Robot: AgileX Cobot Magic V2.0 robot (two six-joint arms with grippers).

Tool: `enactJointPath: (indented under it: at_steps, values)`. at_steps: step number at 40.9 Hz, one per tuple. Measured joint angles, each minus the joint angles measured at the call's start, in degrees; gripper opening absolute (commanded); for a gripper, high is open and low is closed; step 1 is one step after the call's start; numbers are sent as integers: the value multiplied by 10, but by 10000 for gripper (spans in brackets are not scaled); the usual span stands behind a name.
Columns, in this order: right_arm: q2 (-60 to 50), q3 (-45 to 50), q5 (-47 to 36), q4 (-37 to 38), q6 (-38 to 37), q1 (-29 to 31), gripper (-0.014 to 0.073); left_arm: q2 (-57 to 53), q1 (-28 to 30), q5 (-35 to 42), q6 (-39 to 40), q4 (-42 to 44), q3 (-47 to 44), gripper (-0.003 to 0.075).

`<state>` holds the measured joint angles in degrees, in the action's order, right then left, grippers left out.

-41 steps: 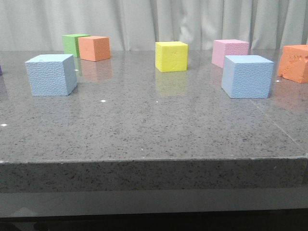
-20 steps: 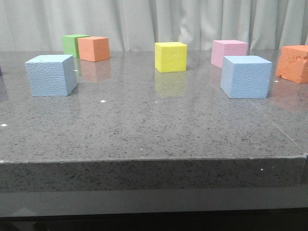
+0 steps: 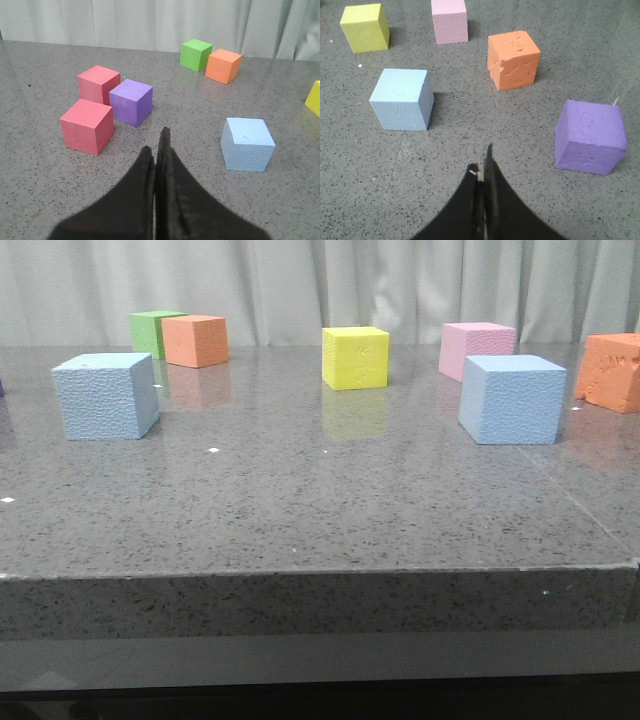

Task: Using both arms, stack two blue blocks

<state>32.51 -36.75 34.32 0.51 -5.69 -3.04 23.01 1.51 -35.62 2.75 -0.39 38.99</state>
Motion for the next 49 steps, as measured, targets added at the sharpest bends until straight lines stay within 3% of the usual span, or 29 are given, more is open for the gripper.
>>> enactJointPath:
  at_steps: [8,11,14,18,22,49]
  values:
    - [1,0,0,0,1,0,-61,0,0,0,0,0,0,-20]
    - [1,0,0,0,1,0,14,0,0,1,0,0,0,13]
    - [1,0,0,0,1,0,195,0,0,2,0,0,0,141]
    - [2,0,-5,10,1,0,427,0,0,2,0,4,0,427]
    - [2,0,-5,19,1,0,523,0,0,2,0,8,0,613]
    - [2,0,10,15,1,0,531,0,0,-2,0,9,0,617]
